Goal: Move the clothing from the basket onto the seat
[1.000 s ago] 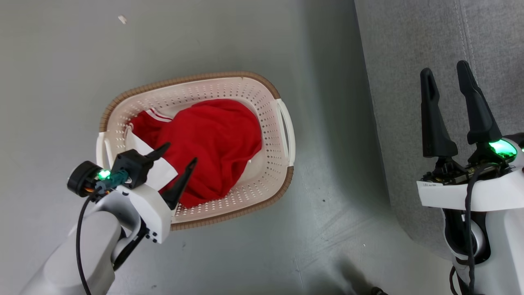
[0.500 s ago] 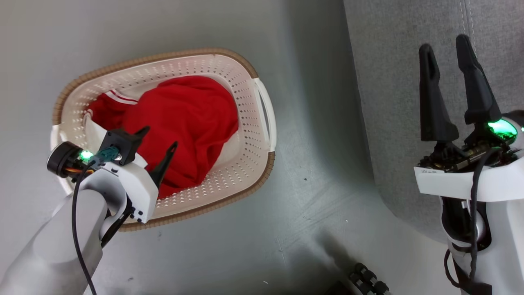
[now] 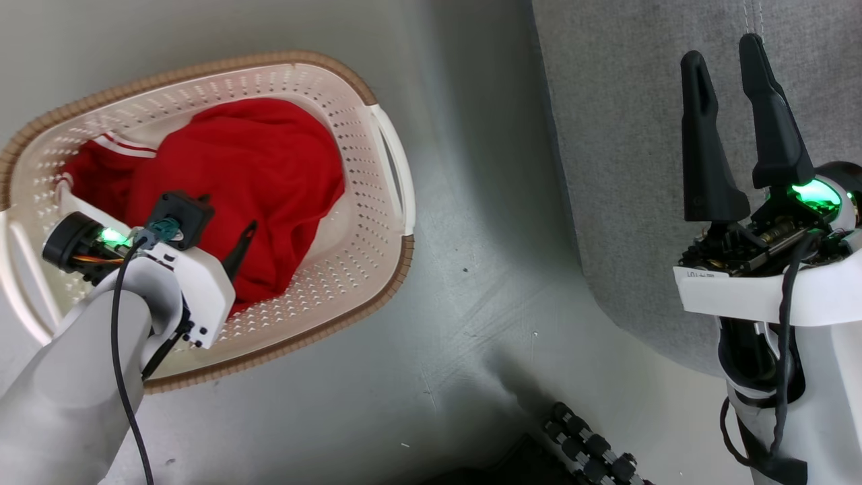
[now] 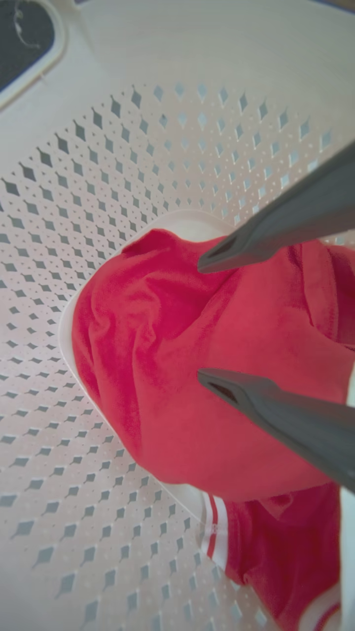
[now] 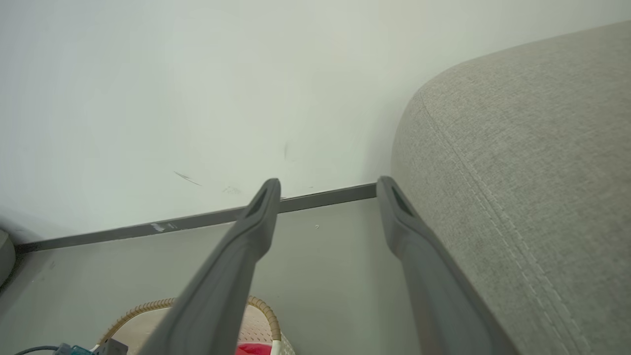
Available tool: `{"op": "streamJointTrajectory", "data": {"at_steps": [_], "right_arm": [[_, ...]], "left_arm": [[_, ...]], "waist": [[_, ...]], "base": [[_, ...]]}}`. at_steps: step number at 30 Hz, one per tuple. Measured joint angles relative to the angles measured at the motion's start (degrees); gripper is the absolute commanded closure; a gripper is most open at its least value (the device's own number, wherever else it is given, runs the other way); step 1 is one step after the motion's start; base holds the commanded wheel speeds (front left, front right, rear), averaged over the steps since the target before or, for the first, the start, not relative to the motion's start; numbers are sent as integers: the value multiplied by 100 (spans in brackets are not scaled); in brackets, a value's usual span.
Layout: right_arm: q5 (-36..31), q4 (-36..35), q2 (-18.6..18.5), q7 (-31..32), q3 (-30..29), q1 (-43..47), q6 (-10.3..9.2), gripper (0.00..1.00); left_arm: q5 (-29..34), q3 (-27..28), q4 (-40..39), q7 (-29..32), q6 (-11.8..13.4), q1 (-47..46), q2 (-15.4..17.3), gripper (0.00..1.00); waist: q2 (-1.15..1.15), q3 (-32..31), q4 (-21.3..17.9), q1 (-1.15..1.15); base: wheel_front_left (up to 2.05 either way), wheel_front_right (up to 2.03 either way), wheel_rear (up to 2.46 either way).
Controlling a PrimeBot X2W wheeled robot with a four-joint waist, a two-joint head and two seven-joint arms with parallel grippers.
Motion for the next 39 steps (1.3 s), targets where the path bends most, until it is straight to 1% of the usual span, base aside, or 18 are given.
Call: {"op": "streamJointTrajectory", "data": {"at_steps": [7, 11, 13, 20, 24, 27, 33, 39], "right_arm": [[108, -20, 3, 0, 125, -108, 0, 0], [199, -22, 4, 0, 158, -131, 0, 0], [240, -33, 4, 0, 172, -232, 0, 0], [241, -40, 5, 0, 216, -263, 0, 0], [271, -38, 7, 0, 240, -317, 0, 0], [330, -40, 9, 0, 243, -325, 0, 0], [343, -41, 9, 0, 218, -326, 0, 0], [344, -19, 11, 0, 219, -326, 0, 0]], "left_arm": [[110, 4, 297, 129, 171, -97, 115, 0], [142, 8, 350, 133, 197, -205, 154, 0], [160, 8, 450, 257, 297, -255, 145, 0], [297, -19, 661, 455, 506, -331, 165, 0], [488, -175, 727, 575, 535, -394, 236, 0], [773, -382, 770, 641, 538, -410, 328, 0], [926, -479, 839, 715, 725, -509, 330, 0], [1273, -769, 1029, 1040, 739, -608, 388, 0]], "waist": [[0, 194, -220, 0], [0, 287, -331, 0], [0, 349, -403, 0], [0, 468, -509, 0], [0, 507, -535, 0], [0, 537, -557, 0], [0, 572, -574, 0], [0, 566, -575, 0]], "base": [[0, 0, 0], [0, 0, 0], [0, 0, 0], [0, 0, 0], [0, 0, 0], [0, 0, 0], [0, 0, 0], [0, 0, 0]]}}
